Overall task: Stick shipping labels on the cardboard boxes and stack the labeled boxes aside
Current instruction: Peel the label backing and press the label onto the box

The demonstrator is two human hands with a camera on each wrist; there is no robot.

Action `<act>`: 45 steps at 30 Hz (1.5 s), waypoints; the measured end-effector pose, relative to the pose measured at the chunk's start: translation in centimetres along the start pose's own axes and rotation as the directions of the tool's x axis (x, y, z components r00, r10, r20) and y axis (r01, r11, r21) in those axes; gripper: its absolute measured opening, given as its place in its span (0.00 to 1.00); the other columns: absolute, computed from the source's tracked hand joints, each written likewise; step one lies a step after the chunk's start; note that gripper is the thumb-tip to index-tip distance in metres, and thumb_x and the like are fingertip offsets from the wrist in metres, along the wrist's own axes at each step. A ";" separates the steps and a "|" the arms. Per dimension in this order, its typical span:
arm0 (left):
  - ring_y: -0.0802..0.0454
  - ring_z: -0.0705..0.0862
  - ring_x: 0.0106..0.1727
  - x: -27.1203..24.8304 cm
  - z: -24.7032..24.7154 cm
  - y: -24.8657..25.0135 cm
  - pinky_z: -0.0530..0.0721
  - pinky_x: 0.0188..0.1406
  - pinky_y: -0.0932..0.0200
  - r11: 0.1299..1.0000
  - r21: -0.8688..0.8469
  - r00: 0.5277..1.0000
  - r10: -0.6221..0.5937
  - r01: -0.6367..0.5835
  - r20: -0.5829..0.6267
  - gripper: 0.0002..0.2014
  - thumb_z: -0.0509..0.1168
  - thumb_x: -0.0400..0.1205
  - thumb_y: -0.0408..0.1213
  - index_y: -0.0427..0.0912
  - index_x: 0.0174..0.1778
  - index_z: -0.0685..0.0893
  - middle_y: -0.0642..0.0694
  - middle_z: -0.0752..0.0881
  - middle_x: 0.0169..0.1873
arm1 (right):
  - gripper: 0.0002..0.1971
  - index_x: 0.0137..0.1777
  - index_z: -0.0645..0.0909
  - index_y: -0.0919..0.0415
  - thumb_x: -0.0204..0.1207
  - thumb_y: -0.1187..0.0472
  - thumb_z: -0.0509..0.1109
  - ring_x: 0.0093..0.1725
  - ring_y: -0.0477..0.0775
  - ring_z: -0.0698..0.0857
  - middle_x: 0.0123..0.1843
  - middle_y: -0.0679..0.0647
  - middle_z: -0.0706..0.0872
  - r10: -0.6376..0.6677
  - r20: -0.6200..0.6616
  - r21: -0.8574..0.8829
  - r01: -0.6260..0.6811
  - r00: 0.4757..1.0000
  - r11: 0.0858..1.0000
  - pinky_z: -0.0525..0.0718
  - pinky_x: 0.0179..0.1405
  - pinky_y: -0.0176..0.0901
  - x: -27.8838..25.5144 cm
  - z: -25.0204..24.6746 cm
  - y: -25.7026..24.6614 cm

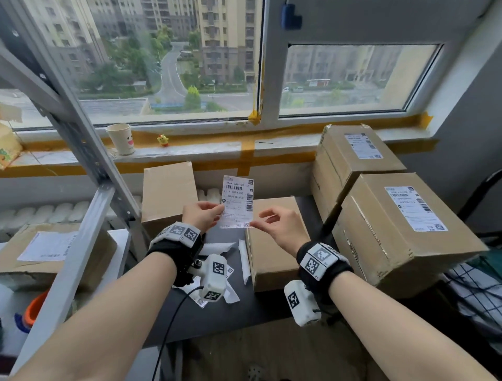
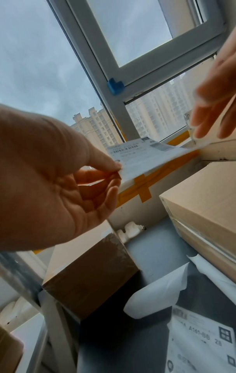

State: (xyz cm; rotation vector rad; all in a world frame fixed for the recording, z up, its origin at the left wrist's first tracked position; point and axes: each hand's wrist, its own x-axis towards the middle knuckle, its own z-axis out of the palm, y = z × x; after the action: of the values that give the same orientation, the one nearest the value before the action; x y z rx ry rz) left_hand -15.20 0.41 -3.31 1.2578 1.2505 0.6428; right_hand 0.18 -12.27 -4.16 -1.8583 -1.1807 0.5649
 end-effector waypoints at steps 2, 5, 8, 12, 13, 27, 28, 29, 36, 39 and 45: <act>0.46 0.85 0.44 -0.2 0.8 -0.1 0.86 0.52 0.54 0.999 0.010 0.999 0.040 -0.040 0.013 0.04 0.73 0.75 0.35 0.41 0.37 0.85 0.40 0.88 0.42 | 0.16 0.51 0.84 0.60 0.73 0.47 0.73 0.45 0.47 0.85 0.45 0.49 0.86 0.066 -0.041 0.066 -0.064 0.997 0.996 0.85 0.48 0.41 0.0 -0.9 0.9; 0.52 0.82 0.37 -0.8 2.1 -0.3 0.82 0.39 0.63 0.996 0.022 0.995 0.082 -0.083 0.052 0.04 0.73 0.75 0.34 0.37 0.41 0.88 0.43 0.88 0.38 | 0.17 0.55 0.82 0.64 0.77 0.49 0.69 0.45 0.49 0.86 0.48 0.54 0.87 0.220 -0.038 0.185 -0.209 0.975 0.960 0.87 0.45 0.42 0.3 -1.9 2.2; 0.55 0.81 0.34 -1.2 3.7 -0.6 0.80 0.36 0.65 0.995 0.038 0.994 0.088 -0.091 0.065 0.09 0.74 0.74 0.34 0.34 0.47 0.89 0.44 0.88 0.36 | 0.19 0.58 0.81 0.69 0.78 0.53 0.70 0.43 0.49 0.86 0.50 0.59 0.88 0.350 0.077 0.330 -0.355 0.934 0.875 0.87 0.41 0.36 0.7 -2.6 3.0; 0.57 0.80 0.31 -1.4 5.9 -1.2 0.79 0.31 0.69 0.993 0.085 0.993 0.071 -0.079 0.095 0.09 0.75 0.74 0.34 0.34 0.47 0.90 0.44 0.88 0.35 | 0.16 0.59 0.81 0.74 0.78 0.62 0.70 0.46 0.54 0.87 0.56 0.67 0.88 0.400 0.111 0.432 -0.407 0.910 0.805 0.87 0.39 0.34 1.2 -3.4 4.4; 0.58 0.79 0.30 -1.3 6.4 -1.4 0.79 0.29 0.71 0.993 0.093 0.993 0.063 -0.072 0.096 0.09 0.75 0.74 0.35 0.35 0.47 0.90 0.46 0.88 0.34 | 0.15 0.59 0.81 0.75 0.78 0.64 0.70 0.47 0.55 0.86 0.57 0.69 0.87 0.407 0.113 0.436 -0.413 0.907 0.800 0.87 0.38 0.33 1.2 -3.6 4.7; 0.53 0.83 0.35 0.5 11.4 -4.3 0.84 0.43 0.61 0.954 0.262 0.989 -0.136 0.147 -0.061 0.05 0.78 0.70 0.38 0.42 0.33 0.90 0.46 0.89 0.34 | 0.08 0.46 0.85 0.66 0.76 0.60 0.72 0.38 0.49 0.86 0.44 0.57 0.89 0.430 0.114 0.049 -0.437 0.896 0.898 0.86 0.41 0.40 4.0 -4.3 9.6; 0.53 0.83 0.36 0.5 11.5 -4.4 0.85 0.45 0.59 0.949 0.277 0.988 -0.140 0.154 -0.070 0.05 0.77 0.70 0.39 0.44 0.30 0.89 0.46 0.90 0.35 | 0.07 0.43 0.85 0.63 0.75 0.59 0.73 0.42 0.51 0.86 0.44 0.56 0.89 0.432 0.107 0.004 -0.435 0.896 0.901 0.86 0.47 0.44 4.2 -4.2 9.9; 0.52 0.84 0.37 0.5 11.6 -4.5 0.85 0.46 0.58 0.943 0.289 0.986 -0.145 0.162 -0.078 0.06 0.77 0.70 0.39 0.45 0.29 0.88 0.46 0.90 0.35 | 0.07 0.42 0.86 0.61 0.75 0.57 0.73 0.45 0.53 0.86 0.43 0.55 0.89 0.436 0.101 -0.038 -0.435 0.894 0.900 0.86 0.51 0.47 4.3 -4.0 10.1; 0.53 0.84 0.36 0.3 12.0 -5.2 0.82 0.36 0.62 0.912 0.367 0.982 -0.157 0.186 -0.109 0.07 0.77 0.71 0.41 0.41 0.38 0.91 0.47 0.88 0.34 | 0.08 0.42 0.86 0.60 0.75 0.55 0.73 0.46 0.52 0.85 0.43 0.54 0.88 0.433 0.115 -0.178 -0.410 0.894 0.894 0.84 0.51 0.46 4.4 -3.5 10.6; 0.50 0.84 0.35 0.3 12.3 -5.3 0.86 0.43 0.58 0.908 0.377 0.982 -0.147 0.181 -0.116 0.07 0.76 0.71 0.41 0.41 0.39 0.92 0.45 0.89 0.35 | 0.07 0.39 0.85 0.57 0.75 0.55 0.73 0.45 0.52 0.85 0.41 0.52 0.87 0.430 0.114 -0.200 -0.403 0.896 0.893 0.85 0.50 0.46 4.4 -3.5 10.7; 0.51 0.84 0.35 0.2 12.5 -5.4 0.83 0.40 0.61 0.887 0.433 0.986 -0.116 0.158 -0.122 0.06 0.74 0.73 0.42 0.43 0.38 0.91 0.48 0.88 0.33 | 0.07 0.38 0.84 0.55 0.75 0.54 0.73 0.45 0.53 0.86 0.42 0.52 0.88 0.432 0.124 -0.273 -0.388 0.893 0.881 0.87 0.50 0.49 4.5 -3.2 10.5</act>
State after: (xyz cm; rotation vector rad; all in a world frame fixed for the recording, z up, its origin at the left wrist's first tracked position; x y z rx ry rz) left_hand -4.92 -5.05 -10.36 1.5041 1.6089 0.3218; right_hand 9.92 -11.71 -10.96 -2.3341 -1.0015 0.8750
